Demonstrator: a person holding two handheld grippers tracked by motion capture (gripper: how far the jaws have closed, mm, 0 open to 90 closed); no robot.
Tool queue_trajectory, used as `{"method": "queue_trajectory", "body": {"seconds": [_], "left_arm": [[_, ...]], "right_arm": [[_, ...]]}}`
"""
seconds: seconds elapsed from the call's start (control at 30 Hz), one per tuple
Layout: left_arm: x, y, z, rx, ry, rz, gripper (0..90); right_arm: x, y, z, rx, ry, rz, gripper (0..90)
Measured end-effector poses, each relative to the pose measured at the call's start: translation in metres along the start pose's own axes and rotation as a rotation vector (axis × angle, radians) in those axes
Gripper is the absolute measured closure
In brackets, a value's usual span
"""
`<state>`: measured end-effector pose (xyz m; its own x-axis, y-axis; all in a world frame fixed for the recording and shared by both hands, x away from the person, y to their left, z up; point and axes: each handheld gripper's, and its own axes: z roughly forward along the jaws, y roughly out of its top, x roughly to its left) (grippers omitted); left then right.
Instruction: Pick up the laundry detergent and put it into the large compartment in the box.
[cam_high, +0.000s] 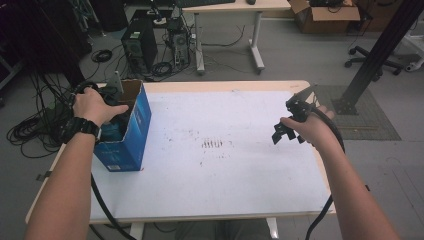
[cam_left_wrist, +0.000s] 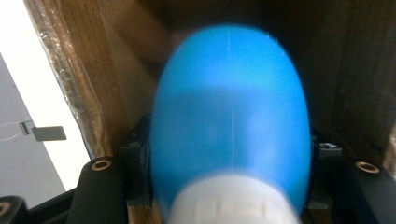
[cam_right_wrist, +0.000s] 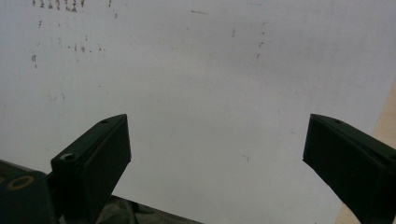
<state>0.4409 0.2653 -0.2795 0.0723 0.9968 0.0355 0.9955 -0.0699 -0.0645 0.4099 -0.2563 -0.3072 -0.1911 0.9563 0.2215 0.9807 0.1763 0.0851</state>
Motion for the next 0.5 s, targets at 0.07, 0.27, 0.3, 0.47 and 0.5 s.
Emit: {"method": "queue_trajectory", "body": {"seconds": [0.07, 0.27, 0.3, 0.47, 0.5], "left_arm": [[0.0, -0.001, -0.004, -0.003, 0.003, 0.002, 35.3], [-0.002, -0.005, -0.017, -0.02, 0.012, 0.008, 32.9], [-0.002, -0.005, -0.02, -0.022, 0.014, 0.009, 32.7], [-0.005, -0.009, -0.041, -0.049, 0.045, 0.014, 31.7], [-0.006, -0.01, -0.045, -0.053, 0.051, 0.015, 31.6]], "right_arm": [[0.0, 0.0, -0.001, -0.001, -0.001, 0.001, 7.8], [0.0, -0.002, -0.001, -0.002, 0.003, 0.001, 7.8], [0.0, -0.002, -0.001, -0.002, 0.005, -0.001, 7.8], [-0.001, -0.003, -0.002, -0.005, 0.009, 0.001, 7.7], [-0.001, -0.004, -0.002, -0.006, 0.01, 0.0, 7.8]]}}
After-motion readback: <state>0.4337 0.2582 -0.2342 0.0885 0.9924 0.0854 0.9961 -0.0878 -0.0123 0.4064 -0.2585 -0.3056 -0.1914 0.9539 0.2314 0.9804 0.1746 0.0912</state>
